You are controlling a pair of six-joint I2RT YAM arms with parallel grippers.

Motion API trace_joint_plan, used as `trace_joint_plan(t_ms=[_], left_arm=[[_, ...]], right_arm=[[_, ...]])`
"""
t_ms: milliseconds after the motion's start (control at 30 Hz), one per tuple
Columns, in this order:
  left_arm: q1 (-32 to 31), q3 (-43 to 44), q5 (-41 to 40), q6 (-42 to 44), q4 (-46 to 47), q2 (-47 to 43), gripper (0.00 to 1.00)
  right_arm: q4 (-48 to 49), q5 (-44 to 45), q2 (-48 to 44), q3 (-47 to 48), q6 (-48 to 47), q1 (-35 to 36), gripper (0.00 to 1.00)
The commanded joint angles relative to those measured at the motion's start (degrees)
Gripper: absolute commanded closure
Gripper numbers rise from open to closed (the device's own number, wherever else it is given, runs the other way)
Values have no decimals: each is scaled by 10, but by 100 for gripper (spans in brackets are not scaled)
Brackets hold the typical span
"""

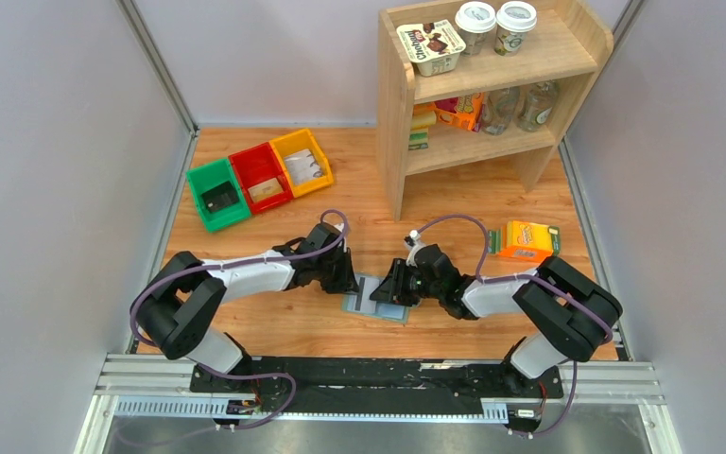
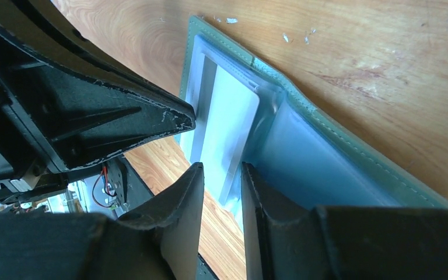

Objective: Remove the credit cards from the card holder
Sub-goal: Remove the credit card from the card holder.

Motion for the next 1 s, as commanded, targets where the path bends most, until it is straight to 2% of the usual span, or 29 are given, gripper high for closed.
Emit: trace_joint_plan(t_ms=[0, 167, 367, 433, 700, 767, 967], left_arm=[[-3, -32, -5, -17, 15, 13, 87], [-5, -43, -7, -25, 20, 9, 88], [-5, -50, -8, -31, 24, 4, 89], [-5, -50, -8, -34, 24, 6, 90], [-7, -48, 7, -48, 37, -3, 90], [-6, -39, -2, -42, 21, -21, 90], [-6, -8, -98, 1, -78, -101, 80]], right_arm=[[45, -22, -22, -2, 1, -2, 69], [72, -33, -21, -2, 7, -2, 74], [97, -45, -28, -4, 4, -2, 92], [101, -45, -30, -6, 1, -2, 96], [80, -35, -2, 19, 2, -3, 90], [66, -31, 5, 19, 3, -5, 85], [37, -16, -12, 4, 2, -15, 73]])
